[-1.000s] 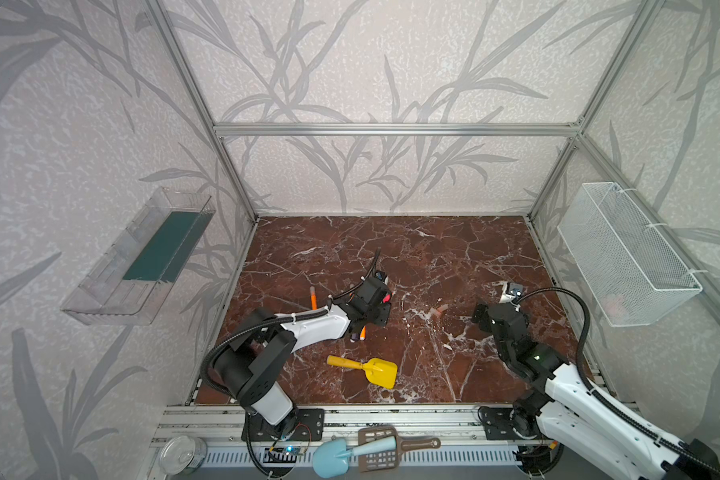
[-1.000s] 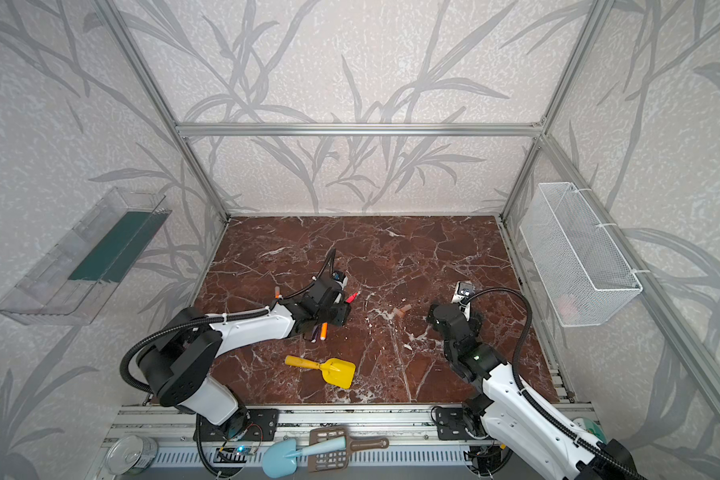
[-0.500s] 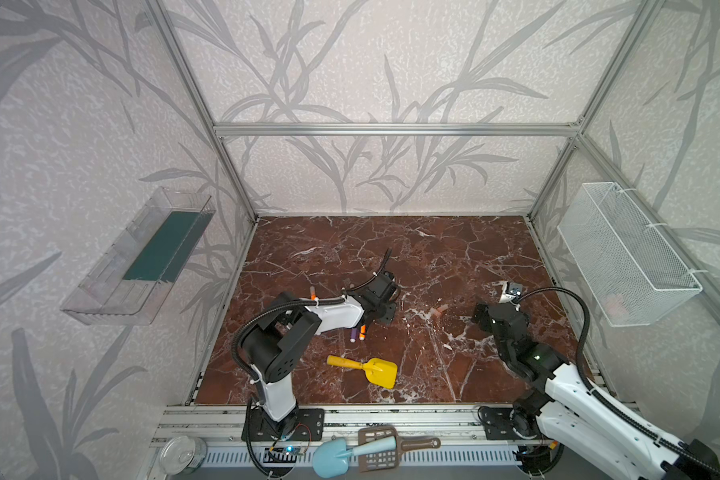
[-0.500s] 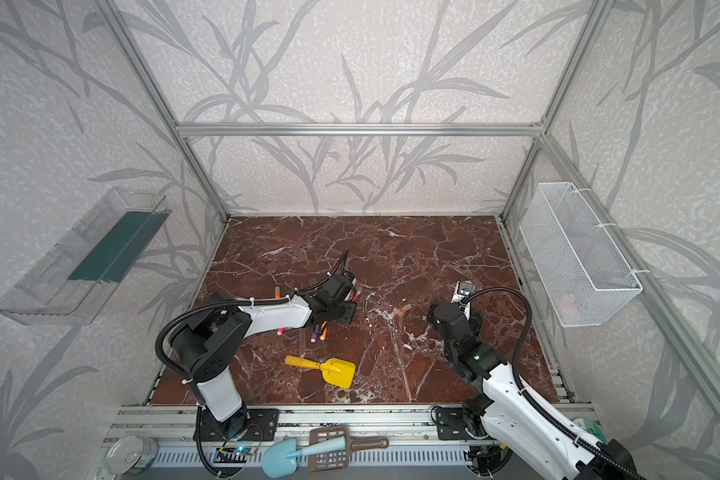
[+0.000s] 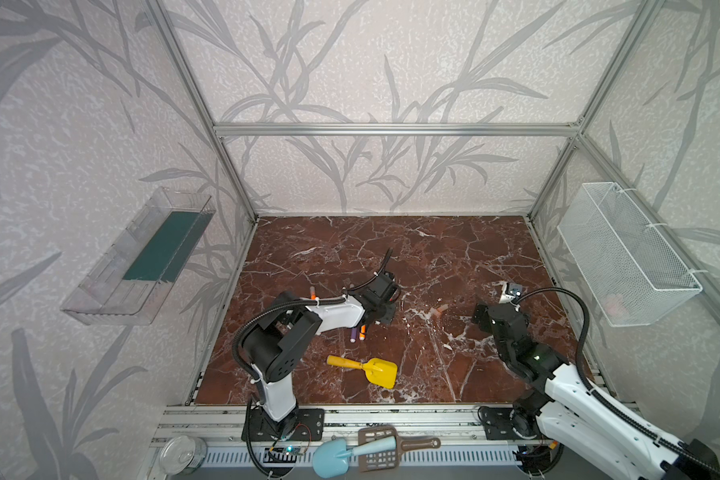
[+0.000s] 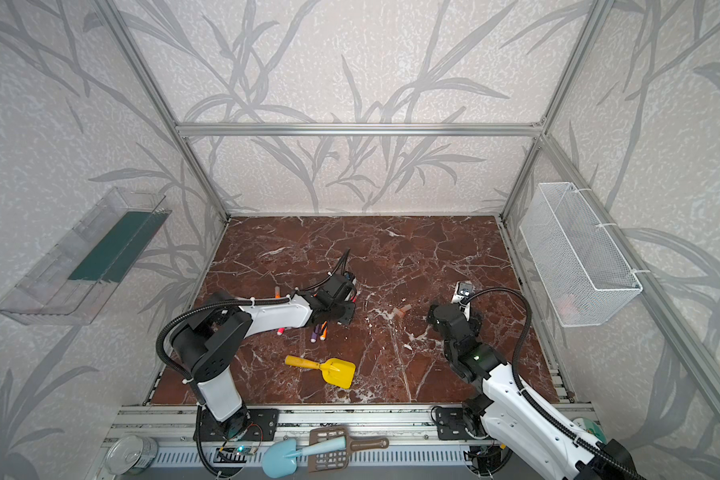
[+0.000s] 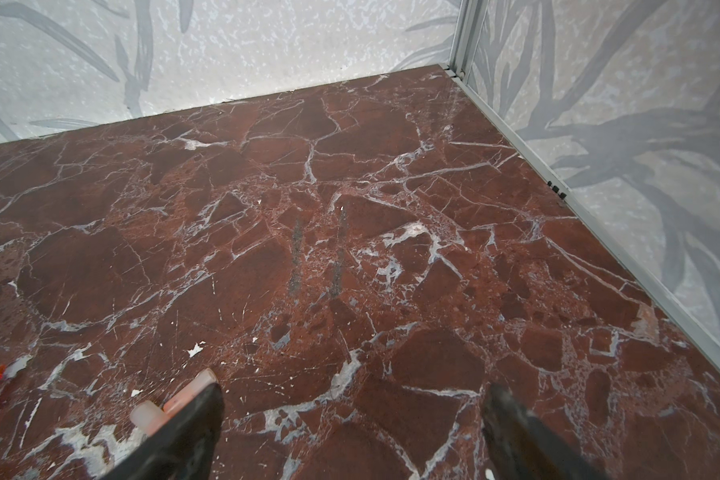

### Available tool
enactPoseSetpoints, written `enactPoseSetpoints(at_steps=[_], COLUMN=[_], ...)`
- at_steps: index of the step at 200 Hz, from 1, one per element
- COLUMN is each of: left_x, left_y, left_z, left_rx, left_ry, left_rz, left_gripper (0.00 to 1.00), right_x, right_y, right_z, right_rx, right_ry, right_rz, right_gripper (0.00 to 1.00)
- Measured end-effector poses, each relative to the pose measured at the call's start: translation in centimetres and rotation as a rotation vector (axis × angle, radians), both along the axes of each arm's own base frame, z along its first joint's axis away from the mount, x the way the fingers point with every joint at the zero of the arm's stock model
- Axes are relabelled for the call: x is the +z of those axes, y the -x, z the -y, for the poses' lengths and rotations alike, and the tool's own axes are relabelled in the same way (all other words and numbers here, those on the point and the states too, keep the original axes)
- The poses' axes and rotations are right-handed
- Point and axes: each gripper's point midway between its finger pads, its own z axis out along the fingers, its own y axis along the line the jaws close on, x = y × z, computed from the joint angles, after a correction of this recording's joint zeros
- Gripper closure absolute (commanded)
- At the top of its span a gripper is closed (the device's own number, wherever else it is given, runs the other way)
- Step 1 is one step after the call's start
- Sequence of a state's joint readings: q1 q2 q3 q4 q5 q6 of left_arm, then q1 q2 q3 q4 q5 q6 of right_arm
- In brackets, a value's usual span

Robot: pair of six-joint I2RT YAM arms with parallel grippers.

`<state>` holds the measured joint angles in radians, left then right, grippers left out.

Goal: Insert the pens into the pen caps
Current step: 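Grasp and lift the pink marker with left gripper while right gripper approaches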

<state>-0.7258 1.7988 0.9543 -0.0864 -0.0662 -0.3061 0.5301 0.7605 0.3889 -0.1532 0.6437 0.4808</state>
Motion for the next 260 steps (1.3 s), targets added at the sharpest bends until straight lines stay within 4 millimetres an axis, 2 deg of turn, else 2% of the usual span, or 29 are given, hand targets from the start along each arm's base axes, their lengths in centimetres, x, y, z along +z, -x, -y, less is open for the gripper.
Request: enactPoseSetpoints(at_steps=[33, 53, 67, 97, 117, 138, 169, 198, 223, 260], left_x=[0.1, 0.6, 1.6, 6.0, 8.6, 10.0, 10.9, 11.7, 11.9, 11.9], left_y=[0.3, 1.3, 1.9, 3.2, 4.8, 6.7, 9.2, 10.1, 10.6, 11.2], left_z=[0.0, -0.3, -0.3, 0.8, 2.0, 3.0, 3.5, 3.6, 3.8, 4.3], left_rx=[-0.007, -0.019, -0.028, -0.078, -0.132, -0.176, -0.225, -0.239, -0.251, -0.273], left_ry=[0.012, 0.033, 0.062, 0.172, 0.233, 0.277, 0.328, 0.37, 0.393, 0.418], left_rz=[-0.002, -0.012, -0.006, 0.055, 0.099, 0.125, 0.141, 0.153, 0.151, 0.141], left_gripper=[0.94, 0.94, 0.94, 0.94, 0.94, 0.94, 0.94, 0.94, 0.94, 0.94], right_x=[-0.4, -0.7, -1.0, -2.2, -2.1, -1.3, -0.1, 1.0, 1.4, 1.5], right_y=[0.3, 0.6, 0.6, 1.5, 2.3, 3.0, 3.6, 3.7, 3.4, 2.7], right_z=[-0.4, -2.1, -3.8, -8.1, -11.8, -15.3, -18.9, -21.3, -22.7, -23.8], right_rx=[0.014, 0.074, 0.131, 0.253, 0.357, 0.454, 0.538, 0.587, 0.606, 0.605], right_ry=[-0.038, -0.151, -0.26, -0.443, -0.544, -0.626, -0.698, -0.744, -0.761, -0.779], right_rz=[-0.018, -0.032, -0.031, -0.062, -0.063, -0.061, -0.059, -0.047, -0.046, -0.039], right_gripper=[0.1, 0.13, 0.14, 0.14, 0.13, 0.13, 0.16, 0.2, 0.26, 0.36])
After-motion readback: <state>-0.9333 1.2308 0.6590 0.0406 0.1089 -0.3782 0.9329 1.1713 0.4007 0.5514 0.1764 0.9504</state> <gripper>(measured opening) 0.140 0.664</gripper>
